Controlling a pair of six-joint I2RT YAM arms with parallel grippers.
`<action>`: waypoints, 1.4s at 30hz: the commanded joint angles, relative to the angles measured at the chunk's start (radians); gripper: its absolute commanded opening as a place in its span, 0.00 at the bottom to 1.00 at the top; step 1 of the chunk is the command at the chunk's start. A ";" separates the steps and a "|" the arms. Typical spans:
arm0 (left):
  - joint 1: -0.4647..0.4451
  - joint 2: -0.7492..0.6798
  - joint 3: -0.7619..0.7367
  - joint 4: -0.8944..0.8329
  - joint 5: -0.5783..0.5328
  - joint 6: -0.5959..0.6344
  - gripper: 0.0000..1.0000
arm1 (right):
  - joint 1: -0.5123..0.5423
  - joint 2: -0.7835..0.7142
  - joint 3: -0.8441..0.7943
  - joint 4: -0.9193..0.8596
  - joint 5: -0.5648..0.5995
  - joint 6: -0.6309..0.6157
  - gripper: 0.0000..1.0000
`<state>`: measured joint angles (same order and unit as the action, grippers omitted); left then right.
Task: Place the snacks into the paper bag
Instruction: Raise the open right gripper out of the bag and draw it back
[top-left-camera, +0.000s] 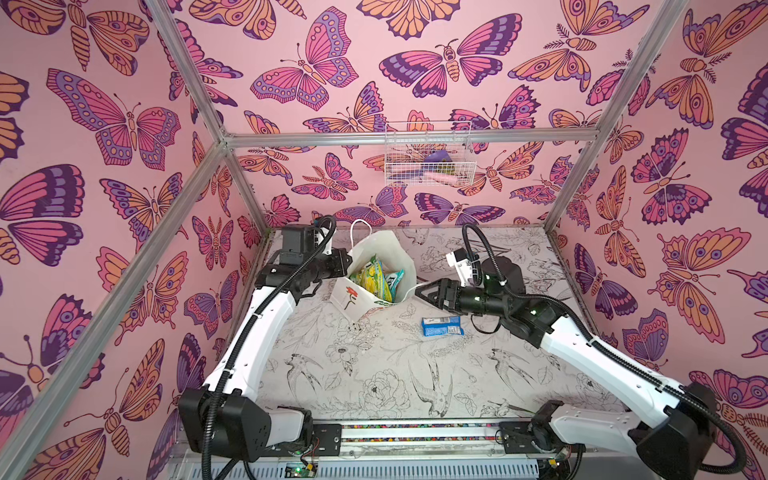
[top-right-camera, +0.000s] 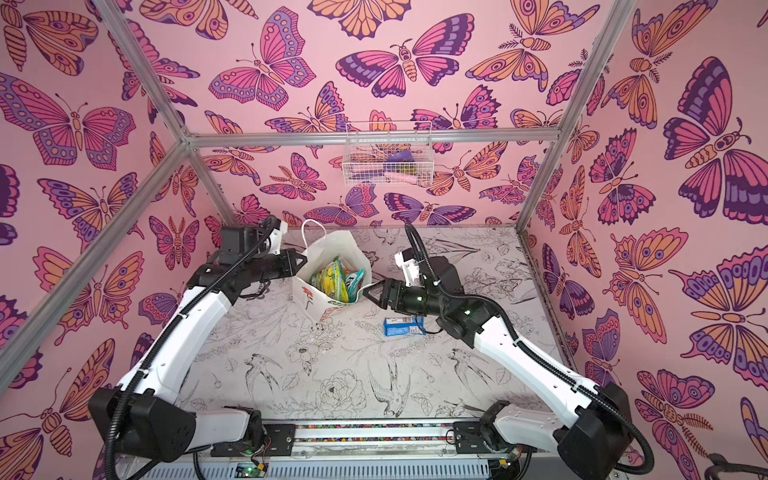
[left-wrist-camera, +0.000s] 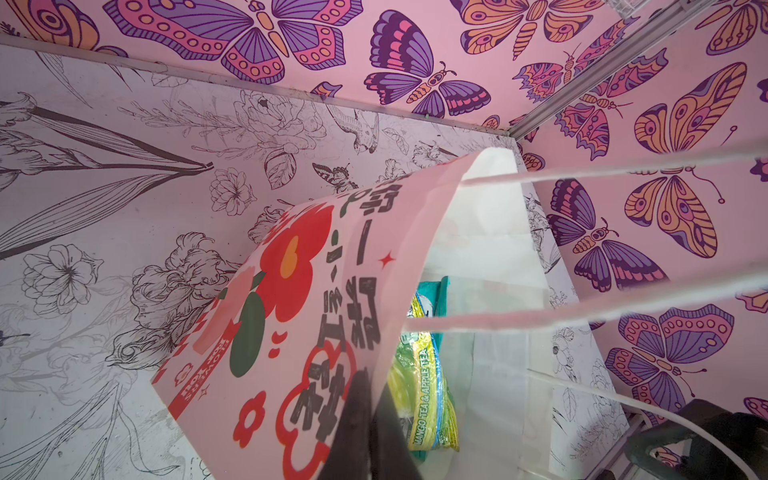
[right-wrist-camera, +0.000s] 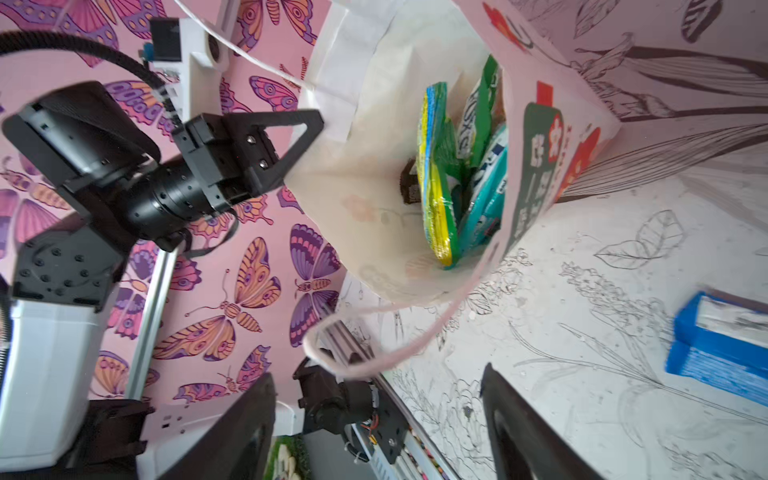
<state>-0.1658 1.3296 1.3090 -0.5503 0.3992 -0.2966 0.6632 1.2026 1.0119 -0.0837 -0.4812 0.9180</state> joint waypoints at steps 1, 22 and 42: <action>-0.022 -0.043 0.004 0.069 -0.002 0.005 0.00 | 0.015 0.008 -0.031 0.236 0.024 0.135 0.76; -0.069 -0.134 0.009 0.066 -0.022 -0.039 0.14 | 0.082 0.009 0.045 0.315 0.196 0.082 0.00; -0.074 -0.109 0.137 -0.051 -0.196 0.031 0.61 | 0.002 0.029 0.099 0.155 0.093 0.006 0.00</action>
<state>-0.2352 1.1992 1.3991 -0.5575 0.2604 -0.3027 0.6708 1.2446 1.0706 0.0780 -0.3756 0.9489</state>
